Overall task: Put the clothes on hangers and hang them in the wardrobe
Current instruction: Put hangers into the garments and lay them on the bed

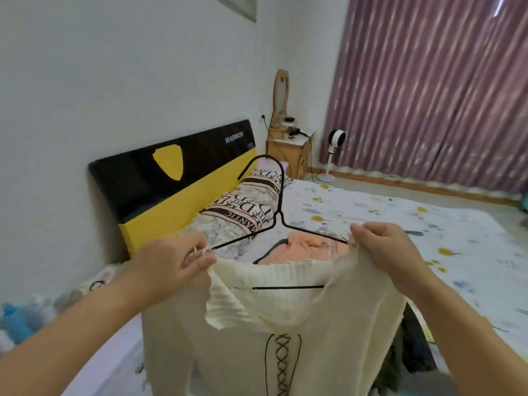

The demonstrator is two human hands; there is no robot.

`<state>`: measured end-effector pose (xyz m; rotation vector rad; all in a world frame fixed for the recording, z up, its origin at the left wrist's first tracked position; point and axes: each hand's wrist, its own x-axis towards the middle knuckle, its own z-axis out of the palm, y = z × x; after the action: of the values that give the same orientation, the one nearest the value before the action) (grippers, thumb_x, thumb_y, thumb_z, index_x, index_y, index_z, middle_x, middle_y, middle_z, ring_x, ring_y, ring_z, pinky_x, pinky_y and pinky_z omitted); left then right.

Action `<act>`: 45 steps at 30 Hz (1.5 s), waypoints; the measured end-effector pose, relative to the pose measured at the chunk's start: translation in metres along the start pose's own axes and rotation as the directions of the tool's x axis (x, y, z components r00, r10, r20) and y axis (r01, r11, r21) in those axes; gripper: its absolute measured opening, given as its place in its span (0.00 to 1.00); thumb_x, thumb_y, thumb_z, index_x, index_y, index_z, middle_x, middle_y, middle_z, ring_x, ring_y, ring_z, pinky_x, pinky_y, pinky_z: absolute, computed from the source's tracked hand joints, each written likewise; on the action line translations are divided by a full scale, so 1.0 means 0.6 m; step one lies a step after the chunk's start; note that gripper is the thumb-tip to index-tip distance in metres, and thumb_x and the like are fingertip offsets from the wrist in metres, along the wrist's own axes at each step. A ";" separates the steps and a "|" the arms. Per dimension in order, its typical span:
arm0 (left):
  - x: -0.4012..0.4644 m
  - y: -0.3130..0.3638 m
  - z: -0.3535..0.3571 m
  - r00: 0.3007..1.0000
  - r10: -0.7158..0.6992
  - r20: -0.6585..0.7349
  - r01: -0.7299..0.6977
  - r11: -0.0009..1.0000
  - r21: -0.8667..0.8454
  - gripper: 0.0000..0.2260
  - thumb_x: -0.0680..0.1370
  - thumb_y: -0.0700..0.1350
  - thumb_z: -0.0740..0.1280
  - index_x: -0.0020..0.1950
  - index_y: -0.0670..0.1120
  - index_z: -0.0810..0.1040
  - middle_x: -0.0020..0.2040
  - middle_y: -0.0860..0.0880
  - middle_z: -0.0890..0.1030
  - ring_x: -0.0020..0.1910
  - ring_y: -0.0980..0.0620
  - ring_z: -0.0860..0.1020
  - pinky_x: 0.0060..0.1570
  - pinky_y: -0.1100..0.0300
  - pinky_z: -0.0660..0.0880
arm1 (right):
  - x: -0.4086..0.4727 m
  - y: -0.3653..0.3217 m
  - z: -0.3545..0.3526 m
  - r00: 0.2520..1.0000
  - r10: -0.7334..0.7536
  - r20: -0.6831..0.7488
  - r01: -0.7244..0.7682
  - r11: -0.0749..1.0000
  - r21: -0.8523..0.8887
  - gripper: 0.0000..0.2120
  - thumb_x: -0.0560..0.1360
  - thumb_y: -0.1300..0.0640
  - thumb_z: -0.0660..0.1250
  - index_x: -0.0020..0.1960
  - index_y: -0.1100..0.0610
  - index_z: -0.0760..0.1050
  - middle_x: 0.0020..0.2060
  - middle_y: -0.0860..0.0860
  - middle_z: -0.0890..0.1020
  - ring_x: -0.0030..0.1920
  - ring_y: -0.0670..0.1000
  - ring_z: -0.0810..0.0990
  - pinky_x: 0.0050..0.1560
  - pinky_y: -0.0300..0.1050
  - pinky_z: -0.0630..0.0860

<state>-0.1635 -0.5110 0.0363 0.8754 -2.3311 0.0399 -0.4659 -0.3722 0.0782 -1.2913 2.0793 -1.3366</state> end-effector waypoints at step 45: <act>0.741 -0.055 0.858 0.921 -0.107 0.374 0.101 0.994 0.035 0.17 0.79 0.53 0.58 0.35 0.44 0.67 0.31 0.48 0.73 0.36 0.45 0.74 0.35 0.55 0.65 | 0.810 0.591 -0.054 0.951 0.278 -0.134 -0.301 0.731 -0.612 0.11 0.73 0.68 0.54 0.49 0.61 0.73 0.45 0.56 0.77 0.46 0.58 0.75 0.45 0.49 0.71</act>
<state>-0.6854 -0.9185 -0.1225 1.0925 -2.6330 -0.1706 -0.9210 -0.7114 -0.1240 -1.0818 2.7428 -0.5272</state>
